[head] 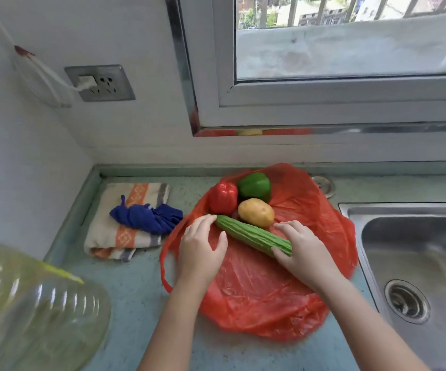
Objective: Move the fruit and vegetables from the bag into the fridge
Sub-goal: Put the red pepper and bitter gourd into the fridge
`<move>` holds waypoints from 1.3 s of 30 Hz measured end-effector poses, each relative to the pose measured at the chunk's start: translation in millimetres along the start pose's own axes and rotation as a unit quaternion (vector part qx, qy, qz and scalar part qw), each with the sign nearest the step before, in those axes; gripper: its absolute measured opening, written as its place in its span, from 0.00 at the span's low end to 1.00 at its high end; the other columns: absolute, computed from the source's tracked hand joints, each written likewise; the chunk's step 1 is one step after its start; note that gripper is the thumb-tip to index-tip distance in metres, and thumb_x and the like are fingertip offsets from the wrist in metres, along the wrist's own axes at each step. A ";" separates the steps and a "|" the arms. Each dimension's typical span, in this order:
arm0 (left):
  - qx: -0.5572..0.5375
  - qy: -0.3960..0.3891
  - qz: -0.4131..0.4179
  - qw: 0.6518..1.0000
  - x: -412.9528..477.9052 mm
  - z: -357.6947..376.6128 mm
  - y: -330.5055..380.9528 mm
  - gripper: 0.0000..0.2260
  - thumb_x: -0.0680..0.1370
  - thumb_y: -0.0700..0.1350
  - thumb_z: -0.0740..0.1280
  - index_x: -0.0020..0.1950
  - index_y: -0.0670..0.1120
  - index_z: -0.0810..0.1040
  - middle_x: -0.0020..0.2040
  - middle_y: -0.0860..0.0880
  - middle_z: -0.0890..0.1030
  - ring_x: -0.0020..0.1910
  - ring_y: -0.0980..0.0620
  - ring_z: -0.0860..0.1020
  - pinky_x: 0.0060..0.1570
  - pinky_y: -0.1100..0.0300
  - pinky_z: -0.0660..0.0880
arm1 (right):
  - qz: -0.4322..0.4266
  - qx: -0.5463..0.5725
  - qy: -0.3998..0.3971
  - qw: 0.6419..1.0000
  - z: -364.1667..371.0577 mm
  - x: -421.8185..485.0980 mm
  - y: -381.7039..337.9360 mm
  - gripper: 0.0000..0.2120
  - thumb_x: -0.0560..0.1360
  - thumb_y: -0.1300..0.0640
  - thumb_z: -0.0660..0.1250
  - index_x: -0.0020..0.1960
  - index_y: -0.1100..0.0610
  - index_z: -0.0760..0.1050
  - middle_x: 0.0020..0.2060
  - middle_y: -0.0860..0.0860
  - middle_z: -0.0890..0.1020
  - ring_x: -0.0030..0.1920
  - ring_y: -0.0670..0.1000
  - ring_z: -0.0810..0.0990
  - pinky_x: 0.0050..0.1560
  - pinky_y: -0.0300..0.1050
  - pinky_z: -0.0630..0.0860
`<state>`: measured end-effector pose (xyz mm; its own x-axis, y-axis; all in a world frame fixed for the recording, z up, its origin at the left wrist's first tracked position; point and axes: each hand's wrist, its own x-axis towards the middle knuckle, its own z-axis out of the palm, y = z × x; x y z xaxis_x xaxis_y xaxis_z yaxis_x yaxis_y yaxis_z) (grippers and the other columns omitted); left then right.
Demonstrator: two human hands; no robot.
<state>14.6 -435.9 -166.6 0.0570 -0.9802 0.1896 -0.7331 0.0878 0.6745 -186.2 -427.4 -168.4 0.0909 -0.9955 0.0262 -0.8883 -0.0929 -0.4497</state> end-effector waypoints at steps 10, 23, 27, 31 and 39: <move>-0.033 -0.011 -0.008 0.999 51.4 45.9 -18.5 0.21 0.74 0.41 0.68 0.65 0.40 0.71 0.64 0.43 0.73 0.64 0.47 0.69 0.63 0.61 0.62 | 0.061 0.043 -0.045 0.996 36.6 33.0 21.6 0.23 0.70 0.50 0.69 0.63 0.52 0.71 0.56 0.48 0.74 0.59 0.50 0.71 0.56 0.45 0.70; -0.035 0.005 -0.066 0.997 87.7 80.3 -31.4 0.28 0.72 0.44 0.71 0.69 0.39 0.65 0.66 0.39 0.68 0.67 0.43 0.65 0.65 0.56 0.60 | 0.075 0.096 -0.097 0.988 52.4 40.5 34.7 0.24 0.69 0.47 0.70 0.63 0.49 0.71 0.52 0.48 0.76 0.55 0.48 0.74 0.54 0.45 0.71; -0.032 0.013 -0.085 0.996 95.4 86.5 -33.7 0.30 0.70 0.45 0.72 0.68 0.40 0.65 0.65 0.40 0.69 0.65 0.43 0.67 0.65 0.51 0.63 | 0.074 0.090 -0.097 0.988 53.5 41.4 37.0 0.24 0.69 0.45 0.69 0.63 0.47 0.70 0.55 0.47 0.76 0.57 0.47 0.73 0.54 0.44 0.70; -0.022 0.016 -0.097 0.995 99.3 91.0 -35.2 0.32 0.69 0.46 0.73 0.68 0.40 0.64 0.65 0.40 0.69 0.65 0.42 0.67 0.64 0.51 0.63 | 0.070 0.085 -0.096 0.989 53.9 41.9 38.6 0.24 0.69 0.44 0.69 0.64 0.46 0.70 0.56 0.47 0.76 0.58 0.47 0.73 0.54 0.42 0.69; -0.039 0.037 -0.098 0.994 96.2 88.6 -35.7 0.32 0.67 0.46 0.74 0.67 0.41 0.66 0.64 0.41 0.71 0.63 0.43 0.69 0.62 0.51 0.67 | 0.047 0.066 -0.095 0.992 52.6 40.2 37.4 0.27 0.69 0.45 0.69 0.66 0.46 0.68 0.56 0.46 0.76 0.58 0.47 0.72 0.54 0.43 0.70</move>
<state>-13.7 -549.0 -235.6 0.2453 -0.9645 0.0983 -0.6482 -0.0877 0.7564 -192.0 -470.0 -231.1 0.1056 -0.9772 -0.1840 -0.8314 0.0148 -0.5555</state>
